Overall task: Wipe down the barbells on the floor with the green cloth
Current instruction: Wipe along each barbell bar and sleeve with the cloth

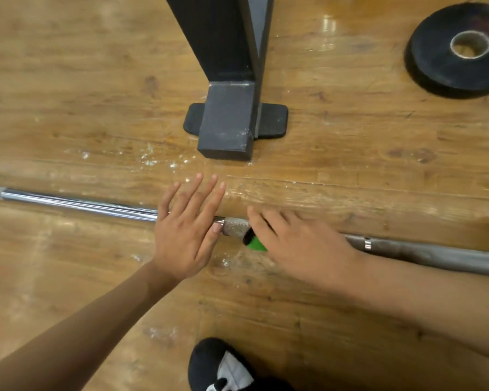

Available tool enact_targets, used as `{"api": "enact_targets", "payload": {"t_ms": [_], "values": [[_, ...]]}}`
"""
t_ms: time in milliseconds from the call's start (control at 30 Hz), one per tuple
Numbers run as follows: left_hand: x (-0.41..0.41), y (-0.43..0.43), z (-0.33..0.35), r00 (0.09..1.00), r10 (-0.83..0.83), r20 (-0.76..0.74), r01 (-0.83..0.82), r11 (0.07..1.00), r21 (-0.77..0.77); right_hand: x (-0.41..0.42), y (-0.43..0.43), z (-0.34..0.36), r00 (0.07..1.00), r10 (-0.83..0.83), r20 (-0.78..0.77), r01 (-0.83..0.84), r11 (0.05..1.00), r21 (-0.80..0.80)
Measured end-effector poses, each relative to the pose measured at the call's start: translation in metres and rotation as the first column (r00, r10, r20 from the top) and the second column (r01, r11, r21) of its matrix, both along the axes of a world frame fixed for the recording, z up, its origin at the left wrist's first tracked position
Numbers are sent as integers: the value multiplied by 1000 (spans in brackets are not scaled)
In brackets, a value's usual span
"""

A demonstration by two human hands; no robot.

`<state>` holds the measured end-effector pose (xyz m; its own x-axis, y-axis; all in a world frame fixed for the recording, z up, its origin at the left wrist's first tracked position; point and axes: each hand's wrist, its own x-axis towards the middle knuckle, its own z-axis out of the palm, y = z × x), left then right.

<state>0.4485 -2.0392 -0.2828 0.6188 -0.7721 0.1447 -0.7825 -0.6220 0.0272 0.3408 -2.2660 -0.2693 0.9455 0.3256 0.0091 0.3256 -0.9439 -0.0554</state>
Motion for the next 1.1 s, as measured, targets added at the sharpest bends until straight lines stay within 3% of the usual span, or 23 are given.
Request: {"api": "enact_targets", "payload": {"t_ms": [167,333,433,500,700,767,933,1000,1100], "values": [[-11,8,-5,1000,-5,28,6,999,-31,-60,-64,5,1000,11,-3,-11,1000,27],[-14,11,-6,999,2,32,-3,1000,14,-11,36,-6,993,-70,95,69,997,19],[-11,13,-3,1000,-15,5,15,998,60,14,63,-4,992,-117,41,114,991,69],[-10,11,-2,1000,-1,-3,1,998,67,0,35,0,997,-83,5,82,993,89],[0,1,-6,999,27,28,-26,1000,-6,-100,-138,7,991,-66,-119,61,997,-41],[4,-3,-6,998,33,46,-33,999,-7,-103,-152,6,989,-72,-129,68,997,-39],[17,-12,-2,999,33,32,-34,999,35,-21,-48,-16,991,-56,119,54,998,23],[22,-16,2,999,38,5,-38,996,81,14,-8,-18,994,-86,67,85,996,19],[30,-21,8,997,63,-54,-55,988,141,22,-14,-12,998,-60,3,60,998,35]]}}
